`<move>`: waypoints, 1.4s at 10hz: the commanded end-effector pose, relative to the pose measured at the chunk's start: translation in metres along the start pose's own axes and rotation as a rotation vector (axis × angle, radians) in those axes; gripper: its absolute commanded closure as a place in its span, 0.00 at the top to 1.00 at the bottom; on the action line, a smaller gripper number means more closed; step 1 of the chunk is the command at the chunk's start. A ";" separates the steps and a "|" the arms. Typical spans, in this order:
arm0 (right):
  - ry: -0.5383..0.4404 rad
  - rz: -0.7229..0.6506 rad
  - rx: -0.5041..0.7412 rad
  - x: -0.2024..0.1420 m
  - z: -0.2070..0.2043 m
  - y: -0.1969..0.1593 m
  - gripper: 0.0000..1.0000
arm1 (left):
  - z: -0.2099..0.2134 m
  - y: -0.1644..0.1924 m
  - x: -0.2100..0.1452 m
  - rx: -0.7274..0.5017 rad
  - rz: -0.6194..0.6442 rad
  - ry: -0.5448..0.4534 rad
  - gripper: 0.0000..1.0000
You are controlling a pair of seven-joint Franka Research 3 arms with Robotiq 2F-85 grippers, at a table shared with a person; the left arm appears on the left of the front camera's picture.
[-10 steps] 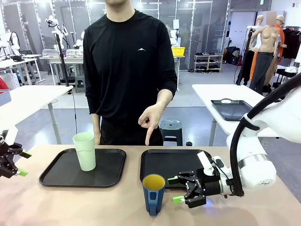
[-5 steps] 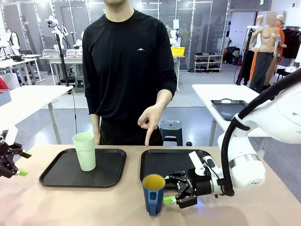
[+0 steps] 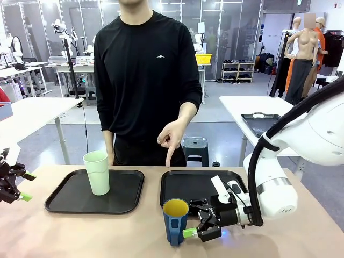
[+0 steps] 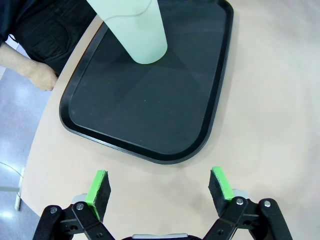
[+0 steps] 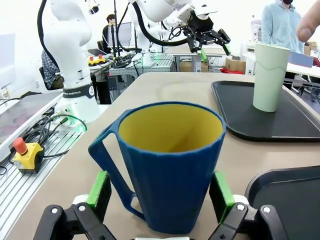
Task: Sort and store the cups by type.
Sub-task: Pick up the Handle plastic cup and place it into the empty Flat Tray.
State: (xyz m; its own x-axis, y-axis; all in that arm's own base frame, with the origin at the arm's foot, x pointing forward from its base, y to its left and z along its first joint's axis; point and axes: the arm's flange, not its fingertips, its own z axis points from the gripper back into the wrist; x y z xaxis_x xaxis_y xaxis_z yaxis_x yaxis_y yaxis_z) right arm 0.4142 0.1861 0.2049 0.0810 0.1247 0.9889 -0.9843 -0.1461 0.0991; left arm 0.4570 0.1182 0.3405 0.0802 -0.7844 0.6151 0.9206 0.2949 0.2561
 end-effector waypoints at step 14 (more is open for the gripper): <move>-0.002 0.035 0.053 -0.014 -0.032 -0.004 0.68 | 0.001 0.001 0.001 0.004 -0.003 -0.024 1.00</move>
State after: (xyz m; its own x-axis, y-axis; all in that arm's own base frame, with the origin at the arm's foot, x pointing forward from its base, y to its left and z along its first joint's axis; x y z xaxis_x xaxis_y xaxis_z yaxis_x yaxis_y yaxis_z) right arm 0.4143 0.2126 0.1927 0.0895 0.1176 0.9890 -0.9737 -0.1985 0.1117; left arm 0.4570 0.1182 0.3405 0.0802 -0.7844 0.6151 0.9206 0.2949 0.2561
